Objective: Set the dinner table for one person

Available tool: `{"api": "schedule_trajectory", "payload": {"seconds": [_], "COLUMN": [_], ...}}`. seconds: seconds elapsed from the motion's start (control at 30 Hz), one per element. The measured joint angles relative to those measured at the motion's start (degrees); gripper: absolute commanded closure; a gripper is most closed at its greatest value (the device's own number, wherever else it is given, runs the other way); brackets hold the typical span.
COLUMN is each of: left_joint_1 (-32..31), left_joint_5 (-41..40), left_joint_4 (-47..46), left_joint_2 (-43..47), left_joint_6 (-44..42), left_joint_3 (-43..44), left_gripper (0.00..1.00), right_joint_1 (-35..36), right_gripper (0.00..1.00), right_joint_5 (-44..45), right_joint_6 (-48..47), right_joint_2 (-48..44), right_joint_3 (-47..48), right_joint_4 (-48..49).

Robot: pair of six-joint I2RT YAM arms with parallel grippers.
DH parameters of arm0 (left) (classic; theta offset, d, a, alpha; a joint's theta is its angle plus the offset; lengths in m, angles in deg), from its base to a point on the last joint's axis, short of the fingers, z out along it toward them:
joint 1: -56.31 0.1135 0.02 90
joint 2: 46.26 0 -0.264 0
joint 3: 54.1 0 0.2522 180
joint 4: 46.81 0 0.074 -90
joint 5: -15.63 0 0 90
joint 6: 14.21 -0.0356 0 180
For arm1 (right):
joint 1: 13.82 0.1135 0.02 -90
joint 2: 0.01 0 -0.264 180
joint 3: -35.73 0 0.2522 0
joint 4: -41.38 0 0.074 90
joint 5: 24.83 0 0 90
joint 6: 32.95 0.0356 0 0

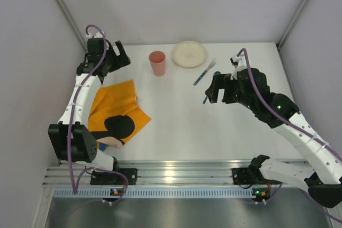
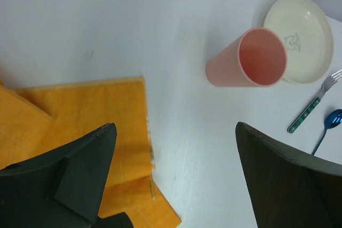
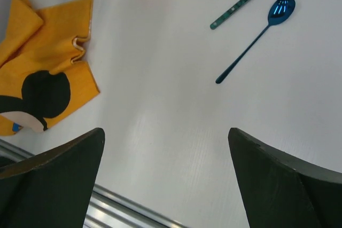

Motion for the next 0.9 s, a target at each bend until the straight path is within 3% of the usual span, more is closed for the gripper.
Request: {"api": "schedule_trajectory", "payload": {"seconds": [0.2, 0.43, 0.6, 0.77, 0.9], "left_joint_1": [0.6, 0.6, 0.6, 0.6, 0.6], "left_joint_5": [5.0, 0.5, -3.2, -6.1, -7.9], "left_joint_4": [0.3, 5.9, 11.2, 16.4, 21.4], "left_joint_2": [8.6, 14.8, 24.2, 32.0, 35.0], "left_joint_6": [5.6, 8.7, 8.7, 8.7, 8.5], "left_joint_3": [-11.8, -14.1, -16.2, -17.9, -19.9], "left_gripper": [0.02, 0.02, 0.03, 0.05, 0.05], "right_joint_1": [-0.1, 0.0, 1.4, 5.4, 9.2], "right_gripper": [0.00, 0.00, 0.00, 0.00, 0.00], "right_joint_5": [-5.0, -23.8, -35.5, -41.0, -43.0], "right_joint_6": [0.4, -0.1, 0.3, 0.4, 1.5], "right_joint_2": [5.3, 28.4, 45.3, 59.8, 65.8], "right_joint_3": [-0.3, 6.5, 13.8, 25.1, 28.2], "right_joint_4": [0.8, 8.7, 10.6, 11.5, 12.7]}}
